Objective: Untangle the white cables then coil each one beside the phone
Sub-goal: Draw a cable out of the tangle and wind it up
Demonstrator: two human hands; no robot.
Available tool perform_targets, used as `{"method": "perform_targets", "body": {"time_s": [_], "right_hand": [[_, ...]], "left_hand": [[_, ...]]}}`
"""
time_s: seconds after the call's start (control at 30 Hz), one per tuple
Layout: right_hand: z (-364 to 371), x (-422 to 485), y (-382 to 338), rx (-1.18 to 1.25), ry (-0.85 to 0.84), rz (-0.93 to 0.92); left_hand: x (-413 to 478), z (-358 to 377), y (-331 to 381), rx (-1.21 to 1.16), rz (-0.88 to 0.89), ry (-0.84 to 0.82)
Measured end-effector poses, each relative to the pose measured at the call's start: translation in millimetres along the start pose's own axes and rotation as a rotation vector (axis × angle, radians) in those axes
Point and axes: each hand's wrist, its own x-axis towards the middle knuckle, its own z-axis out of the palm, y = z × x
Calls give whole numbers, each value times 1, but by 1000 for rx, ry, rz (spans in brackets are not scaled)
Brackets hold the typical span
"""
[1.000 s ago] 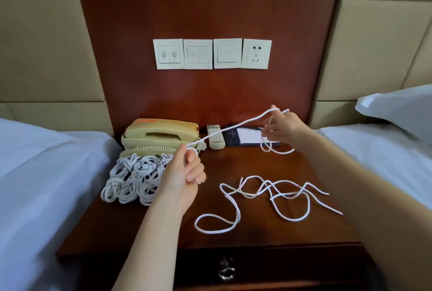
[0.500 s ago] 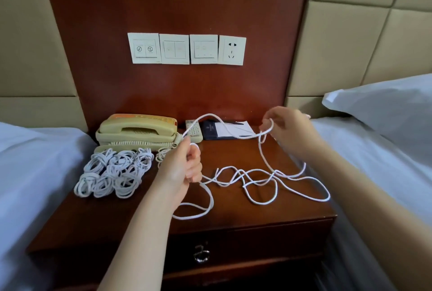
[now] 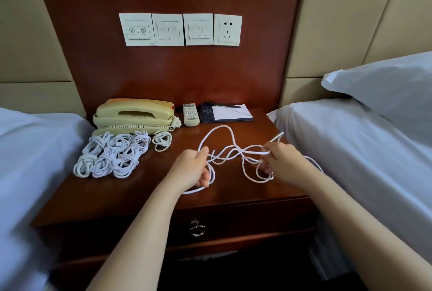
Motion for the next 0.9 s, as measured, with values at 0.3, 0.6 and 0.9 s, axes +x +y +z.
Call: {"method": "perform_targets", "body": {"time_s": [0.3,0.6,0.9], "right_hand": [[32,49,5,275,127,-93],[56,92,0,400,188,-204],[20,43,0,382,513,-231]], "left_hand": [[51,27,0,164,225,309],[86,30,-2,51,289,378],[39,11,37,-365,243,237]]}}
